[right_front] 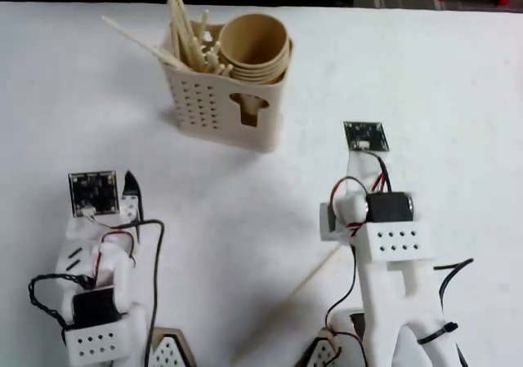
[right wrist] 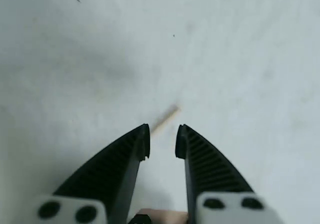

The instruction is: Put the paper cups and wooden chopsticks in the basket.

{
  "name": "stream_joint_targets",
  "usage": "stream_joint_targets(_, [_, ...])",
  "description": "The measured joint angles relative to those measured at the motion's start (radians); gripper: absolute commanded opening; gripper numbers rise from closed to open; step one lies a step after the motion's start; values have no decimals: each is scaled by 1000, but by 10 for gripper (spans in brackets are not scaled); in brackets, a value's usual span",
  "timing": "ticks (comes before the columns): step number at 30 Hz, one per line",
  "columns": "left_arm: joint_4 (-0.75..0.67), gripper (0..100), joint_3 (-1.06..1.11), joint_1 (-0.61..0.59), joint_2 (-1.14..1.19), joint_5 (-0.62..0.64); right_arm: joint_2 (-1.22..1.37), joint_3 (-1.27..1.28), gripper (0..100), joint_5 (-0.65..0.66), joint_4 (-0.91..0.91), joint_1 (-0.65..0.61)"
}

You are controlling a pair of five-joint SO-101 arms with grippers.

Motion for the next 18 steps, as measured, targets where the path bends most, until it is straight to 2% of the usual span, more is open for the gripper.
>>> stream_joint_targets(8, [29, 146, 0, 0, -28, 0, 0, 167, 102, -11, -80, -80])
stream_joint_targets(12, [29, 146, 0, 0, -28, 0, 0, 250, 102, -34, -173, -80])
stream_joint_targets(18, [29, 146, 0, 0, -28, 0, 8, 278, 102, -40, -209, -84])
